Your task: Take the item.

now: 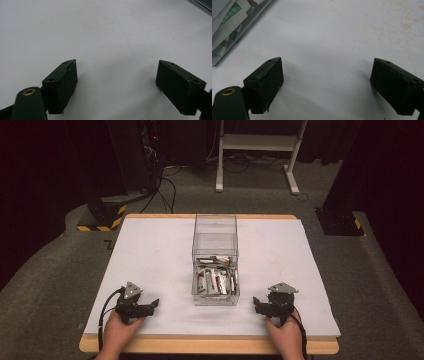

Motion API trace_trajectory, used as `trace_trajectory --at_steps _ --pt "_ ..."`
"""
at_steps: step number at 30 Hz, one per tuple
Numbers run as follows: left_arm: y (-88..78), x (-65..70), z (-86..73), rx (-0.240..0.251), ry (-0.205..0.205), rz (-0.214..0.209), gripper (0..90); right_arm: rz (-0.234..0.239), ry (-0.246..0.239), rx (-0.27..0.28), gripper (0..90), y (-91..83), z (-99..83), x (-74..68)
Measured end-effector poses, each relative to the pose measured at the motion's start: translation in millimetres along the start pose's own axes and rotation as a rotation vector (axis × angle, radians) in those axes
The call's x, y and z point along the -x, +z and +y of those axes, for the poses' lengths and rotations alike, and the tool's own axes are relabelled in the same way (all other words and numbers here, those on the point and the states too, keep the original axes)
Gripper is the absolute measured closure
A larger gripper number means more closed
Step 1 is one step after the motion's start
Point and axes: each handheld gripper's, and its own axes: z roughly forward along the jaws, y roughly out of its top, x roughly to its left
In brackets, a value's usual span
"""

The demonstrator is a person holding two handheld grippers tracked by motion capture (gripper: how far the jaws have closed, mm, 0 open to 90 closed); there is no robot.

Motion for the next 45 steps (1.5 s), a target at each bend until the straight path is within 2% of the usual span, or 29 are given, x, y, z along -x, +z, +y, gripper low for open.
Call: trace_trajectory --at_steps 36,40,41,43,45 --pt "-0.1 0.7 -0.2 0.003 -0.004 0.001 18.3 0.003 0.001 0.001 11.6 -0.1 -0.1 0.5" --pt "-1.3 0.1 0.8 -0.004 -0.015 -0.008 17.4 0.003 -0.001 0.002 11.7 -0.1 -0.1 0.5" --pt "-1.1 1.7 0.9 0.006 -0.033 -0.015 17.5 0.003 -0.001 0.002 11.7 -0.1 -0.1 0.5" --pt "-0.2 3.8 0.7 0.014 -0.026 -0.017 18.7 0.002 -0.001 0.002 11.7 -0.1 -0.1 0.4" --pt "-1.0 4.8 0.8 0.0 -0.003 -0.019 20.8 0.003 -0.001 0.002 11.7 0.0 -0.1 0.5"
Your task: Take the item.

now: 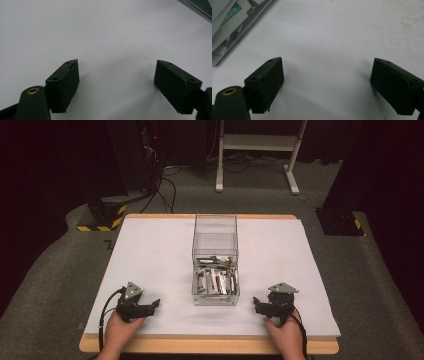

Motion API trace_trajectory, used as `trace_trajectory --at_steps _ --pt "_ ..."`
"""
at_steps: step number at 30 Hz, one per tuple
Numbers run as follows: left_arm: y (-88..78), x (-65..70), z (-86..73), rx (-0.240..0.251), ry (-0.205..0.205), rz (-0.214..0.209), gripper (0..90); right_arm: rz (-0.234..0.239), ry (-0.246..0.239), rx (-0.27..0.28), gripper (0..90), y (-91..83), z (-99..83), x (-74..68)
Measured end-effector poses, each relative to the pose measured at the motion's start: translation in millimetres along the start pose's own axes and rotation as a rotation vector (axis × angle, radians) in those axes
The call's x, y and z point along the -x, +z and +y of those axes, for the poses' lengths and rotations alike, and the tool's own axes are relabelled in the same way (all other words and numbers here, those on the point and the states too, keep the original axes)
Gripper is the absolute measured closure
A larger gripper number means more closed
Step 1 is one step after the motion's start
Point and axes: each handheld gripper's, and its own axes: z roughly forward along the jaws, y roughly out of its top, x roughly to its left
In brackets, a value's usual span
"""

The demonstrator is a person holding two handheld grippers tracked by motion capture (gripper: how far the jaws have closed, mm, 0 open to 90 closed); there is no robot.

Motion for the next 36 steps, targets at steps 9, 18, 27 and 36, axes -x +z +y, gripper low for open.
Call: trace_trajectory --at_steps 9,18,27,36 --pt "-0.8 6.5 0.4 0.013 -0.005 -0.006 21.2 0.001 0.002 -0.001 11.7 -0.1 0.0 0.1" --pt "-2.8 16.3 2.2 0.029 -0.01 -0.046 21.3 0.001 0.001 0.0 11.8 0.0 0.0 0.1" --pt "-6.4 24.1 5.2 0.046 0.009 -0.07 21.7 0.001 0.0 0.0 11.7 0.0 0.0 0.2" --pt "-12.8 32.8 10.5 0.071 0.031 -0.097 21.9 0.001 0.0 0.0 11.8 0.0 0.0 0.1"
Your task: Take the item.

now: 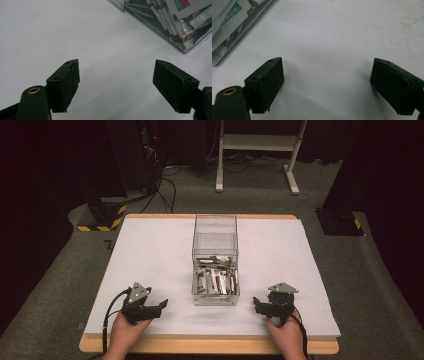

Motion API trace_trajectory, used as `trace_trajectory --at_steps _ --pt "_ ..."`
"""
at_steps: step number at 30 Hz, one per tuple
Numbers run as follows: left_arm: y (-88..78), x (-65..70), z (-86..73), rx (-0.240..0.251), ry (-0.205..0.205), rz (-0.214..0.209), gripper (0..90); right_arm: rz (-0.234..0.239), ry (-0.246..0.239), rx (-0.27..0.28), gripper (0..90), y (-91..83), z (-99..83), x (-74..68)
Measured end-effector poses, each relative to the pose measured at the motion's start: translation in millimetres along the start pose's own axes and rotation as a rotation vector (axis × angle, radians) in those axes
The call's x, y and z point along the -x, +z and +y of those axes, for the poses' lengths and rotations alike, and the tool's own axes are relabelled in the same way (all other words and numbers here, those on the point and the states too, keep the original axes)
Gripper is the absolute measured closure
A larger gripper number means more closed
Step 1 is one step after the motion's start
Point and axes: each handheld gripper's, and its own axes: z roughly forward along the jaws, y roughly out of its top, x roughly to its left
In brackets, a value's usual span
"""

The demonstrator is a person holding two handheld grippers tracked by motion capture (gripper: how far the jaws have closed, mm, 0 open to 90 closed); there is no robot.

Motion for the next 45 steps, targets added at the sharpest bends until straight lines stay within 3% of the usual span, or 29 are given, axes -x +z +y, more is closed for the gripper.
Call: trace_trajectory --at_steps 3,5,16,20,45 --pt "-3.2 2.8 3.4 0.013 0.009 -0.009 21.9 0.0 0.0 0.0 11.8 0.0 0.0 0.0" --pt "-3.6 5.2 4.5 0.029 -0.009 -0.014 21.9 0.0 0.0 0.0 11.8 0.0 0.0 0.0" --pt "-8.5 16.1 11.2 0.025 0.006 -0.056 22.6 0.0 0.0 0.0 11.8 0.0 0.0 0.0" --pt "-10.0 23.9 15.0 0.052 -0.011 -0.08 22.5 0.0 0.0 0.0 11.8 0.0 0.0 0.0" --pt "-8.3 49.4 24.9 0.07 -0.008 -0.163 22.1 0.001 0.0 0.0 11.8 -0.1 0.0 0.0"
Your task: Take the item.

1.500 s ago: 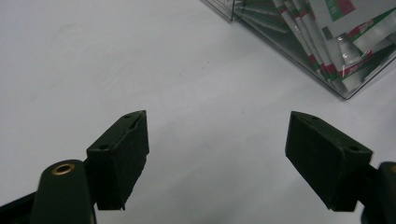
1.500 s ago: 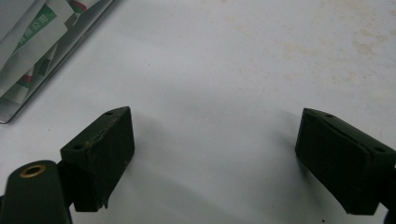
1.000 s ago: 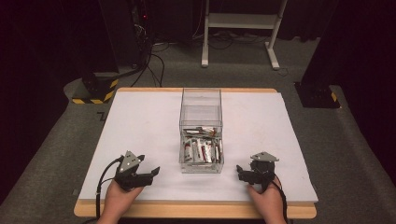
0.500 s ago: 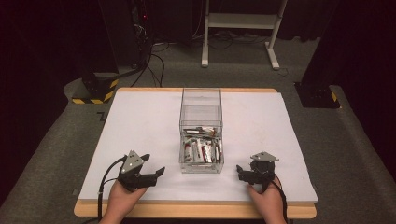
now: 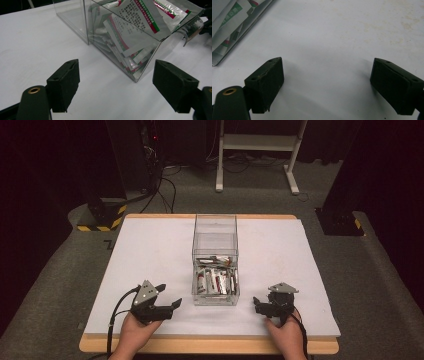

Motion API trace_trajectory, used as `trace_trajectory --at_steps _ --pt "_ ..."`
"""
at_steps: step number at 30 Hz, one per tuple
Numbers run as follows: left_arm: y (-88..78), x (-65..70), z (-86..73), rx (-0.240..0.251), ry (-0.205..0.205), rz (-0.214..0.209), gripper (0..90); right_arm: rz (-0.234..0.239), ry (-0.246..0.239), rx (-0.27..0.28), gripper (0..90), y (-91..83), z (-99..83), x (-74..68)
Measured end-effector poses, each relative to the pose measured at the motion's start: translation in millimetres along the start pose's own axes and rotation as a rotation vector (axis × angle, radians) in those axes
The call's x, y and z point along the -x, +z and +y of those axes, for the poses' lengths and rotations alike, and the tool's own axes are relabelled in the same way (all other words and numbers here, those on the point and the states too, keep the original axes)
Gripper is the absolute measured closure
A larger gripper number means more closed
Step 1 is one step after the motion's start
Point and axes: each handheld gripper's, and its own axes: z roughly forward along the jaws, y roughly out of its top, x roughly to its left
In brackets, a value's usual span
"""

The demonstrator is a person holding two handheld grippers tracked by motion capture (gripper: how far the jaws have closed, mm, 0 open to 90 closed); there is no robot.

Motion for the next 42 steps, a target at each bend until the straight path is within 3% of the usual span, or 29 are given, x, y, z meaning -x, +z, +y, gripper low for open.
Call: trace_trajectory --at_steps 6,15,17,26,42 --pt "2.6 5.0 1.9 0.007 0.016 -0.006 21.8 0.0 0.0 0.0 11.8 0.0 0.0 0.0" --pt "8.6 15.1 3.6 0.018 0.006 -0.028 22.0 0.0 0.0 0.0 11.8 0.0 0.0 0.0" --pt "8.9 16.1 4.8 0.013 0.023 -0.03 22.0 0.0 0.0 0.0 11.8 0.0 0.0 0.0" --pt "13.5 25.3 12.2 0.048 -0.004 -0.058 22.5 0.0 0.002 -0.001 11.8 -0.1 0.0 0.0" --pt "22.2 39.1 21.1 0.071 -0.006 -0.086 23.5 0.001 0.002 -0.001 11.8 -0.1 -0.1 0.0"
